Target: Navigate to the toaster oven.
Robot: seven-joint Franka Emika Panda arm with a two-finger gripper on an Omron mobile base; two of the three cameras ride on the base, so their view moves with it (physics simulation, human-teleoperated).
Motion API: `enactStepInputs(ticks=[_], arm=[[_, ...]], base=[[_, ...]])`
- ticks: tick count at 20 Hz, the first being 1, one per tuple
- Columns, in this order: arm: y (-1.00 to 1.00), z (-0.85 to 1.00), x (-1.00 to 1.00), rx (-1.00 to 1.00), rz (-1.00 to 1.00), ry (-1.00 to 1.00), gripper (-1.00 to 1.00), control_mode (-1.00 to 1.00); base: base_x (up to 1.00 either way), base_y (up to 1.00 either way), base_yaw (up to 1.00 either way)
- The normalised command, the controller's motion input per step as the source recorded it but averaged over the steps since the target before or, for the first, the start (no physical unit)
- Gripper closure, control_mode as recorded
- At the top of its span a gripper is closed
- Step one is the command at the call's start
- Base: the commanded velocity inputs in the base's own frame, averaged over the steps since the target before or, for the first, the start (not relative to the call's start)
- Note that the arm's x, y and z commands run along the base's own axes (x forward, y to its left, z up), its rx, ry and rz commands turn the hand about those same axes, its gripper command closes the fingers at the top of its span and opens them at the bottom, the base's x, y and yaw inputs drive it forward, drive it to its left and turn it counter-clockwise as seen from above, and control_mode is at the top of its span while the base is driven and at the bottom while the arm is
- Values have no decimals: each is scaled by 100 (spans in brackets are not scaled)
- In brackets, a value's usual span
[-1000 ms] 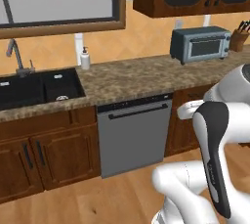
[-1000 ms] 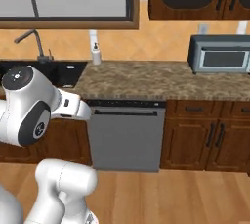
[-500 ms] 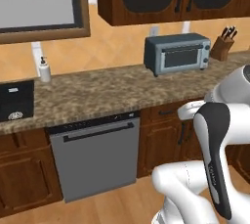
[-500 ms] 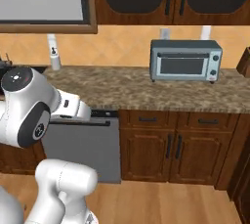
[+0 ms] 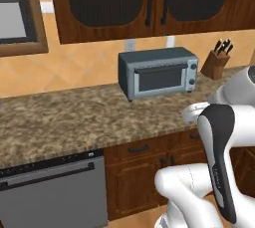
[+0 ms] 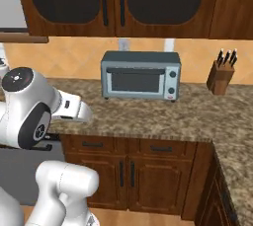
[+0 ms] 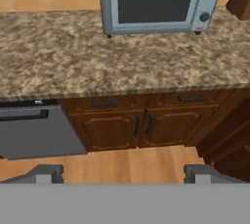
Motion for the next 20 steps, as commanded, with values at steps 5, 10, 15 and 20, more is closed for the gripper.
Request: enactStepInputs(ticks=[5, 10, 15, 20], arm=[[0, 0, 0, 0, 0, 0, -100, 100], [0, 0, 0, 0, 0, 0, -100, 100], [0, 0, 0, 0, 0, 0, -100, 100], [0, 0, 0, 0, 0, 0, -100, 100]], base=[[100, -75, 8], [100, -27, 14], [100, -11, 21], [81, -56, 37]])
